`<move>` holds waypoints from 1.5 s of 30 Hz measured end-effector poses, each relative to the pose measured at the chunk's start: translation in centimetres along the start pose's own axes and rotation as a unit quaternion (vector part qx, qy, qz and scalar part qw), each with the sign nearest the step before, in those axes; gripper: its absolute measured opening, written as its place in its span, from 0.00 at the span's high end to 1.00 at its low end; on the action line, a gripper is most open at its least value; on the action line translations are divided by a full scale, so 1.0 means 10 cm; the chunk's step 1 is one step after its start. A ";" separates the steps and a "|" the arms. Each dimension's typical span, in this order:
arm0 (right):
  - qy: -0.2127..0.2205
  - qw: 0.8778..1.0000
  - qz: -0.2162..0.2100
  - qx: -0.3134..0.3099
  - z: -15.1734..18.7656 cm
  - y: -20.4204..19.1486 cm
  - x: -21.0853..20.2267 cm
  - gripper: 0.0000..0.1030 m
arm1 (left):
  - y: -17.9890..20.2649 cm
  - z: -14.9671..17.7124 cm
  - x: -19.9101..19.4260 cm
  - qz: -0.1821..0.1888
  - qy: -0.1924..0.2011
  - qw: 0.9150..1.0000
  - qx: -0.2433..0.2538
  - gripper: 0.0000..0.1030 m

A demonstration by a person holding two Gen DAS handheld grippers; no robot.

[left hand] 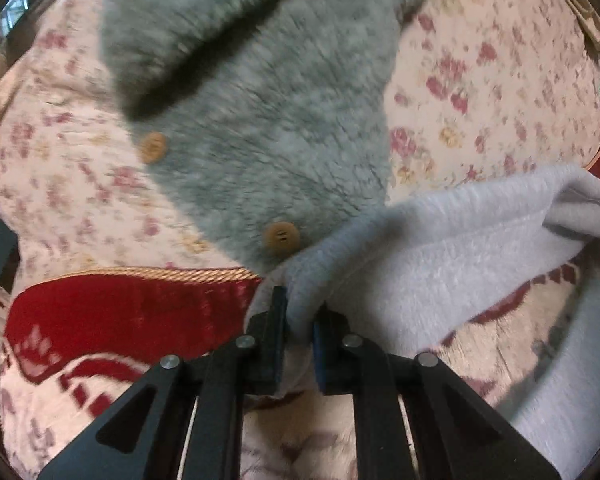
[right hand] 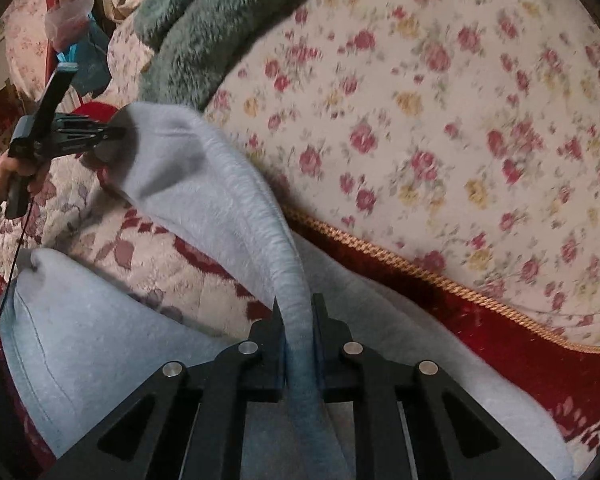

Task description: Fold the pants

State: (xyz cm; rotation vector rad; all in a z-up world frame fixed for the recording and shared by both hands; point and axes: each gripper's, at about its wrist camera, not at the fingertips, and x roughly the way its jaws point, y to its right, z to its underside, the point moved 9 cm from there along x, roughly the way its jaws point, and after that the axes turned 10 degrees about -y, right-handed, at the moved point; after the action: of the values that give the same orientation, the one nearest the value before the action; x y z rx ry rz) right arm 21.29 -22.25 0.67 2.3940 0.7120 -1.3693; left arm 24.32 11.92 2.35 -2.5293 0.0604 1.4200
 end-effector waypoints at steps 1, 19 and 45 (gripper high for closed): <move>0.001 1.000 -0.002 0.002 0.01 0.00 -0.05 0.90 | -0.02 0.04 -0.08 -0.002 0.002 1.000 0.001 0.89; 0.023 1.000 0.006 -0.015 0.50 -0.31 -0.99 0.90 | 0.29 1.04 -1.29 0.005 0.045 0.999 0.000 0.89; -0.058 0.998 0.006 -0.037 2.00 -0.63 -0.78 0.87 | 1.17 2.83 -1.17 0.108 0.007 0.990 -0.086 0.80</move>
State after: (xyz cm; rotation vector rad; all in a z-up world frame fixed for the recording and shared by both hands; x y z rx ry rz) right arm 0.15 -28.65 -2.75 2.2391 0.7047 -1.4377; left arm -7.26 6.04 -4.10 -2.7438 0.2303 1.5486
